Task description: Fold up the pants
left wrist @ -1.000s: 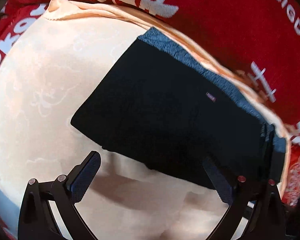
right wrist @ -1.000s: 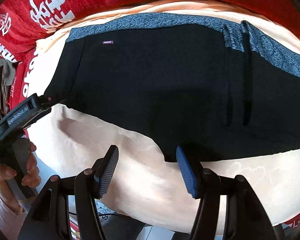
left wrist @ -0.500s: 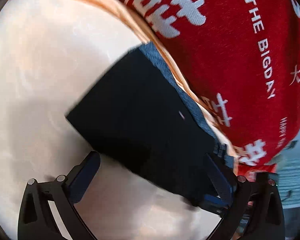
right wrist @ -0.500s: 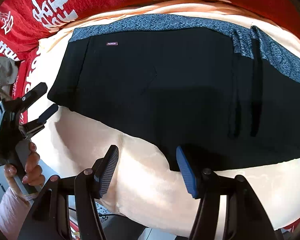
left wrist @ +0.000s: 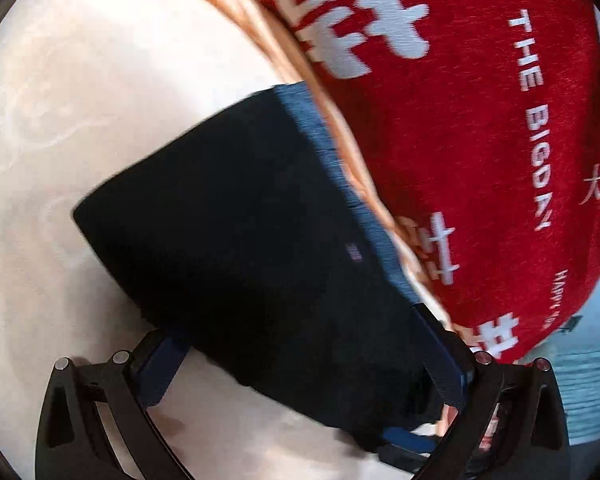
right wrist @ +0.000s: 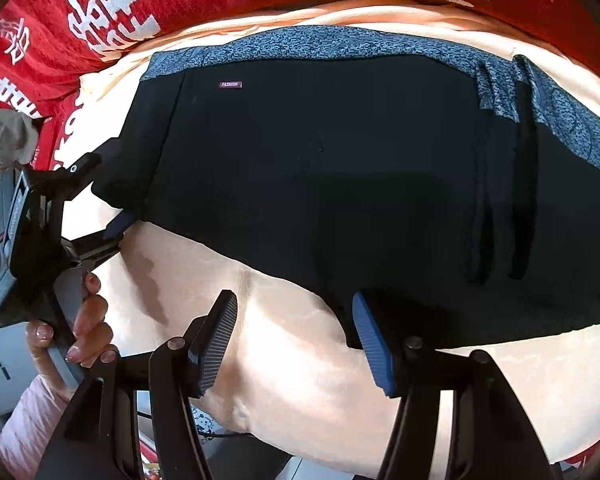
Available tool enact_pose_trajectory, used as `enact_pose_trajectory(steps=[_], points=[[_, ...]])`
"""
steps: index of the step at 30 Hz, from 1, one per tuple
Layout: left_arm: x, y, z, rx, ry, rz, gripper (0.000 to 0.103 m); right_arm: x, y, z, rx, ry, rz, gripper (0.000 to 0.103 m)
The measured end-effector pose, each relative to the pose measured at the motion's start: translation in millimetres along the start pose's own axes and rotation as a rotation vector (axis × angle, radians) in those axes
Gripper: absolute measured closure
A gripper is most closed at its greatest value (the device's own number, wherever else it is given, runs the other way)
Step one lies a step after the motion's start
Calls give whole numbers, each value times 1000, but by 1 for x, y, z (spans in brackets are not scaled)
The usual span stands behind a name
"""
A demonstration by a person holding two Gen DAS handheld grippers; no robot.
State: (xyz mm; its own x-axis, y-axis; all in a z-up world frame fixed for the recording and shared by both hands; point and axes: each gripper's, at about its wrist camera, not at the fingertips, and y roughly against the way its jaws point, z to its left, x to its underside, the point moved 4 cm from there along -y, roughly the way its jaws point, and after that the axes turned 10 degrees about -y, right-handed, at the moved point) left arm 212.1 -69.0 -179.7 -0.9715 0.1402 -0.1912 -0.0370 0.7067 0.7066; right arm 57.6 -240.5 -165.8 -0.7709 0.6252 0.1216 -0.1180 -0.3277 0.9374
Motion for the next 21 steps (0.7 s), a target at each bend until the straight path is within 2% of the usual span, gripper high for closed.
enact_pose_trajectory(steps=[1,3,5,7,8,9,10,11,12,15,16,17,19,21], points=[[-5,1,-9,13,-34,-25,0,0,1,1,-1,1,-4,39],[-9,-10,-14,-38,-81,-4,0,-1,3,2,-8,-1,-16,39],[-11,-22,-7,-81,-61,28,1,-4,7,2,-7,0,-34,39],[-13,-24,-6,-129,-57,26,8,-11,14,3,-2,8,-53,39],[-13,-24,-10,-185,-79,28,21,-16,19,3,7,13,-67,39],[-12,-24,-12,-240,-107,39,43,-22,25,4,9,16,-79,39],[-12,-24,-15,-311,-150,51,55,-28,30,4,4,20,-87,39],[-12,-25,-18,-385,-213,67,63,-36,37,7,1,28,-97,39],[-11,-25,-20,-398,-237,70,64,-45,43,9,0,41,-108,39],[-4,-28,-42,-505,-438,43,65,-77,66,27,-29,81,-141,39],[3,-32,-56,-576,-559,31,65,-85,70,33,-42,88,-146,39],[8,-35,-64,-620,-634,24,65,-96,76,43,-60,97,-146,39],[23,-44,-81,-719,-817,17,65,-114,81,65,-101,121,-121,38],[34,-51,-91,-774,-952,14,65,-128,75,94,-126,171,-49,35]])
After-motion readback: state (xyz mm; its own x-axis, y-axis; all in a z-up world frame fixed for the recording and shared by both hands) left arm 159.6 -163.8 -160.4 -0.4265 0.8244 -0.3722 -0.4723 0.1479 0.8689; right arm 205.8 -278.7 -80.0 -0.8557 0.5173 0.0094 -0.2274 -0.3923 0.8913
